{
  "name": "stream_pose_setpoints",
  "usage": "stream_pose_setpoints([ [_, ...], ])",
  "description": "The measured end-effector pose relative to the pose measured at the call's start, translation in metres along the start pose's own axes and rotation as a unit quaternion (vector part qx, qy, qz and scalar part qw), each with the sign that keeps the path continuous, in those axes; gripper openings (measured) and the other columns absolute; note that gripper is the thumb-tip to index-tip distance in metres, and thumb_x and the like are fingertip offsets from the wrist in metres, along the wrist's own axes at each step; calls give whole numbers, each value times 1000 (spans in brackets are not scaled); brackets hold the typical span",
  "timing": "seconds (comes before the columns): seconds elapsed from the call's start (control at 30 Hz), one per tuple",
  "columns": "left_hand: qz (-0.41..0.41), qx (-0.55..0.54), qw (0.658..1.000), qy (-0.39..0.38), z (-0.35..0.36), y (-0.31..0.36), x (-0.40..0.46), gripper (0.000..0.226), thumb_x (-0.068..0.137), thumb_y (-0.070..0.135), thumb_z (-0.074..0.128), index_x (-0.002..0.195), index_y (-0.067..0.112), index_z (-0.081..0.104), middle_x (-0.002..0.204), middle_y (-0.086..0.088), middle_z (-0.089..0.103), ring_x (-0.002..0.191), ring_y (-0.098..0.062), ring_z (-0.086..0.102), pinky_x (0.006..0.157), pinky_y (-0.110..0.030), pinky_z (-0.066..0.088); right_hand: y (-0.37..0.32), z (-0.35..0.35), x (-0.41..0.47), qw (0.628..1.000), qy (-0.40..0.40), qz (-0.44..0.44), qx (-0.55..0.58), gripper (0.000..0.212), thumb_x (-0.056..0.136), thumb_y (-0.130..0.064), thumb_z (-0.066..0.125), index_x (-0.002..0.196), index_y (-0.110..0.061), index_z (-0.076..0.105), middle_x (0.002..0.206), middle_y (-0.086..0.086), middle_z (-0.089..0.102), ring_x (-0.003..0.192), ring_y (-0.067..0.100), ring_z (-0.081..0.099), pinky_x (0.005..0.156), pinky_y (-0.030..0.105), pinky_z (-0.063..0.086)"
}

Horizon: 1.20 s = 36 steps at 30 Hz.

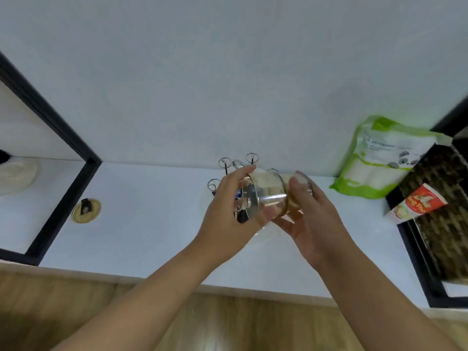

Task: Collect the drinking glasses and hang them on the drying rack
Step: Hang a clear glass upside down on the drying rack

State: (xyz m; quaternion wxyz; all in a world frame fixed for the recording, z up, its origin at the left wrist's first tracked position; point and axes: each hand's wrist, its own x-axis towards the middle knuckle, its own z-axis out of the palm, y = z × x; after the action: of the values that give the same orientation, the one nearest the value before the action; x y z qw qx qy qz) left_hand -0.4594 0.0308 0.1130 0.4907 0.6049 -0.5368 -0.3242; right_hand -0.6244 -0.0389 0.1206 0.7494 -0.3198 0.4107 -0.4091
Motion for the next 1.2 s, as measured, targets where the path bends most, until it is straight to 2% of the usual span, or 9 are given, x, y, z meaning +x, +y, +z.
stream_pose_setpoints([
  [0.1, -38, 33, 999, -1, -3, -24, 1, 67, 89, 66, 61, 149, 48, 36, 145, 31, 43, 136, 6, 42, 104, -11, 38, -2, -16, 4, 993, 82, -63, -52, 50, 86, -29, 84, 132, -38, 66, 118, 2, 74, 100, 16, 77, 83, 46, 64],
  [0.17, -57, 89, 994, 27, -6, -44, 6, 53, 99, 50, 57, 149, 40, 43, 139, 28, 50, 129, 11, 44, 99, -3, 33, 1, -24, 9, 977, 114, -125, -129, 52, 86, -29, 87, 131, -42, 65, 118, -8, 71, 99, 10, 75, 91, 46, 63],
  [0.33, -54, 217, 973, 53, -6, -77, 19, 32, 102, 29, 59, 133, 28, 64, 118, 21, 61, 109, 2, 54, 88, -4, 36, 11, -33, 22, 870, 149, -282, -375, 63, 80, -50, 80, 137, -51, 55, 128, -21, 56, 115, 3, 60, 101, 28, 51],
  [0.43, -65, 240, 968, 34, -4, -87, 23, 31, 101, 35, 60, 128, 25, 69, 122, 14, 68, 114, -8, 60, 96, -25, 48, 20, -32, 29, 847, 103, -308, -420, 64, 81, -47, 80, 139, -52, 53, 126, -17, 47, 120, 6, 57, 97, 32, 53],
  [0.5, -59, 249, 966, 36, -4, -90, 25, 25, 100, 37, 60, 118, 26, 73, 110, 12, 73, 104, -10, 64, 89, -33, 53, 28, -32, 35, 835, 79, -305, -451, 66, 84, -39, 83, 142, -47, 53, 131, -14, 44, 122, 5, 54, 97, 35, 54],
  [0.63, -36, 281, 959, 25, -8, -94, 26, 36, 99, 45, 46, 100, 19, 70, 84, 4, 71, 80, -15, 62, 69, -43, 55, 43, -30, 46, 794, 51, -316, -517, 66, 85, -32, 84, 143, -43, 54, 134, -12, 44, 116, -5, 51, 87, 8, 42],
  [0.7, -21, 292, 956, 18, -11, -96, 24, 38, 101, 48, 40, 105, 23, 69, 81, 7, 70, 78, -14, 61, 66, -40, 55, 51, -29, 50, 781, 40, -314, -538, 65, 85, -31, 84, 142, -42, 55, 138, -10, 45, 116, 0, 53, 86, 9, 40],
  [0.93, -12, 325, 946, 7, -20, -98, 27, 33, 105, 34, 52, 133, 27, 68, 129, 11, 70, 117, -17, 62, 88, -29, 49, 71, -31, 61, 737, 8, -301, -606, 65, 85, -27, 85, 144, -29, 58, 140, 0, 46, 118, 14, 54, 85, 27, 49],
  [1.2, -19, 355, 934, -7, -27, -100, 30, 35, 106, 38, 49, 136, 32, 65, 139, 7, 64, 125, -19, 58, 91, -30, 46, 93, -35, 61, 725, 0, -280, -629, 64, 86, -26, 85, 145, -29, 57, 143, 1, 44, 117, 22, 60, 81, 40, 59],
])
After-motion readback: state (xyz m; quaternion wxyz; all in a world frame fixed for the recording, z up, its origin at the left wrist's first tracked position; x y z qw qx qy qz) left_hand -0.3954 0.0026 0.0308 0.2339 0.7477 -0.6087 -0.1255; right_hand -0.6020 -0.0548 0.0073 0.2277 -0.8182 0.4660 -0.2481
